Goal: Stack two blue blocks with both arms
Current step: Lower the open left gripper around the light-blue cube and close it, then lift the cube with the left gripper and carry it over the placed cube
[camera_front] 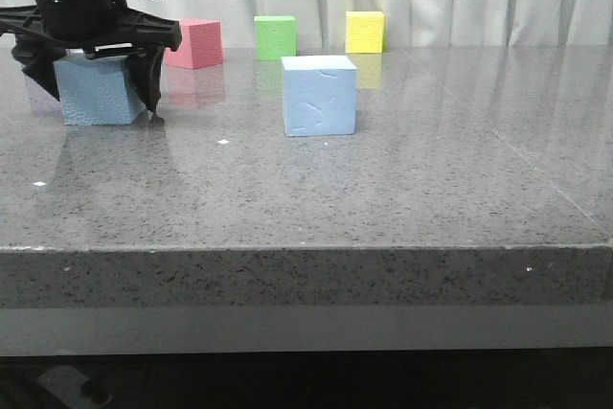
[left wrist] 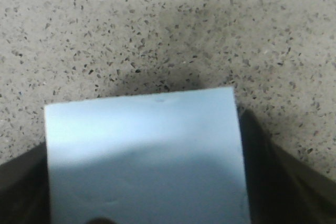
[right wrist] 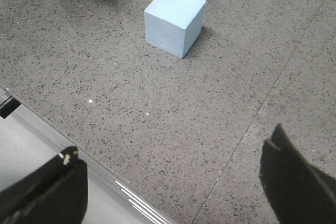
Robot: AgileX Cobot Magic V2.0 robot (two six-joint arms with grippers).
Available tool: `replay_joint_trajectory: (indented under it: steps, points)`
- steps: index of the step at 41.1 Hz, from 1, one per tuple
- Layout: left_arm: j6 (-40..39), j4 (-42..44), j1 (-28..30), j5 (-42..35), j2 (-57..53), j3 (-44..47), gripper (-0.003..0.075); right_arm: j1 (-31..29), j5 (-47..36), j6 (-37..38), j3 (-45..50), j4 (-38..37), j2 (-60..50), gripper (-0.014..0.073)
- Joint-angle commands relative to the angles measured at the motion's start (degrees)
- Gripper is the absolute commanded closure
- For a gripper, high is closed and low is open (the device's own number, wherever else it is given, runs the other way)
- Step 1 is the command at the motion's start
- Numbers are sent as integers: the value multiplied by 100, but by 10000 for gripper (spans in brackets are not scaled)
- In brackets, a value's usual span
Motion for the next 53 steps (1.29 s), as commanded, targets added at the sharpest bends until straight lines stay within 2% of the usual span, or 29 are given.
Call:
replay_joint_trajectory:
  steps: [1,7,11,18,28,31,42,53]
  points:
    - [-75,58,-34,-163,-314,-184,252,-38,-390,-26,-150,54,-8,-71]
    - [22,58,-47,-150,-330,-195,317,-38,-390,-26,-150,54,-8,-71]
    - [409,-72,-47,-141,-379,-259,318,-38,-390,-26,-150,54,-8,-71]
    - [2340,-1167,-47,267,-490,-717,318,-38,-390,-26,-150,54,-8,-71]
    - [5492,-2906,-103,1416,-504,-1838,318,-38,-390,-26,-150,54,-8,-71]
    - [6060,-3152,-205,1532,-504,-2067,318,-38,-390,-26,-150,54,-8,-71]
    - [7568,-3154,-819,1198,-492,-2267,318,-38,-390,-26,-150,54,-8,-71]
    - [8041,-3129,-1276,589,-384,-2267,351,-38,-390,-26,-150,54,-8,-71]
